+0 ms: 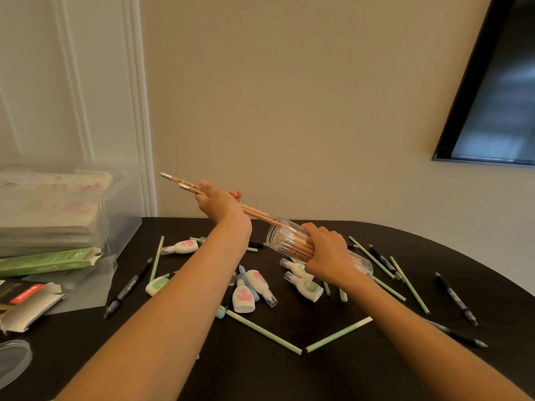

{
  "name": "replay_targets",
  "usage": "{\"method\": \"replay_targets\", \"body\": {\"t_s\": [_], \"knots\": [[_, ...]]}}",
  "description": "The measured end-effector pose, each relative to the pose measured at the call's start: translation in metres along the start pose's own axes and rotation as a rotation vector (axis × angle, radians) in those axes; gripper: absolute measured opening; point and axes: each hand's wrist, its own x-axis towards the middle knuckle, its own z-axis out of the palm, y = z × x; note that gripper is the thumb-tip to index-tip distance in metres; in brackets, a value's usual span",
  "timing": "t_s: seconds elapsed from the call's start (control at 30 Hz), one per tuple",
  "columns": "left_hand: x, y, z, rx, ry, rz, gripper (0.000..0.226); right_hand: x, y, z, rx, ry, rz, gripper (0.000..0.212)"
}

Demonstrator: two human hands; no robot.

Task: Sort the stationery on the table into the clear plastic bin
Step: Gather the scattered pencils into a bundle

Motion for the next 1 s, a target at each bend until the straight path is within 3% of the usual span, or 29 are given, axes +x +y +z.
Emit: {"method": "replay_targets", "body": {"t_s": [0.1,0.5,0.7,0.83,1.0], "knots": [[0.003,-0.001,-0.003,-0.007,0.016,-0.027,0.024,-0.002,0.000,-0.003,0.015,-0.035,-0.038,0.065],[0.003,0.000,-0.007,-0.044,0.056,-0.081,0.022,-0.004,-0.010,-0.006,0.138,-0.025,-0.096,0.066],[-0.029,-0.014,-0.007,0.027,-0.117,-0.066,0.024,0.001,-0.019,-0.002,0.027,0.010,-0.014,0.064],[-0.041,-0.010,-0.007,0.071,-0.214,0.062,0.026,0.003,-0.016,-0.004,0.039,-0.020,0.106,0.062],[-0.045,-0.005,-0.006,0.123,-0.216,0.078,0.025,0.003,-0.012,-0.003,0.090,0.014,0.119,0.067]]}}
